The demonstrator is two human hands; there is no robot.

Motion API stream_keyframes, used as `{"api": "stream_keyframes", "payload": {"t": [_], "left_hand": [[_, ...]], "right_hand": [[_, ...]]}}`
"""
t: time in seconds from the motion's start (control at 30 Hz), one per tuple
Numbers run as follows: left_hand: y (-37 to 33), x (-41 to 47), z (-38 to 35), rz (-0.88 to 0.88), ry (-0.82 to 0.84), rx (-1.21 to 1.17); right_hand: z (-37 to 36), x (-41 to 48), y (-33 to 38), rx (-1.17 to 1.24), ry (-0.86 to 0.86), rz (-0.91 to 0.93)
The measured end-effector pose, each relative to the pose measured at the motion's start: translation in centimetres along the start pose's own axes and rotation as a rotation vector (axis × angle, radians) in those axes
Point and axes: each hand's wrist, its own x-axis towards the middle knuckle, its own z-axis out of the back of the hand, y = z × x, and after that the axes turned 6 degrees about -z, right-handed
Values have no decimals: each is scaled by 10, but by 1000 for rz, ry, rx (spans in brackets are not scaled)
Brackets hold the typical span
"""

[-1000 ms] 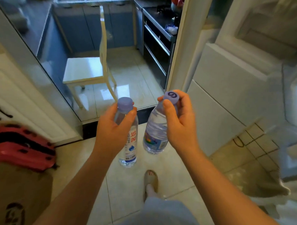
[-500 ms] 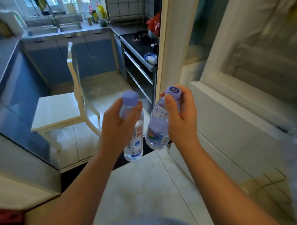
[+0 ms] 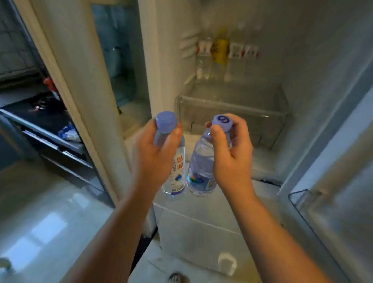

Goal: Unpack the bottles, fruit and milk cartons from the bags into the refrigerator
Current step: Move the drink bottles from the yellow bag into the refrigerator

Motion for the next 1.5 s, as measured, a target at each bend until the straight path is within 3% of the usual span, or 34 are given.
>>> {"api": "stream_keyframes", "payload": {"t": [0.3, 0.53, 1.0, 1.13, 1.23, 1.3, 1.4, 1.5], "left_hand": [[40, 148, -104, -134, 153, -272], [72, 233, -167, -159, 240, -411], [117, 293, -226, 0, 211, -421], [147, 263, -233, 73, 295, -297], [173, 228, -229, 93, 387, -10], [181, 220, -227, 96, 360, 165], [183, 229, -228, 98, 321, 229], [184, 246, -231, 134, 293, 247]], "right_hand": [[8, 147, -17, -69, -291, 197], [20, 241, -38, -124, -403, 250], [42, 330, -100, -299, -285, 17], [50, 318, -125, -324, -195, -38], [59, 303, -146, -373, -168, -95], [68, 296, -166, -451, -132, -161], [82, 303, -188, -673, -139, -295], [90, 319, -196, -660, -176, -343]]}}
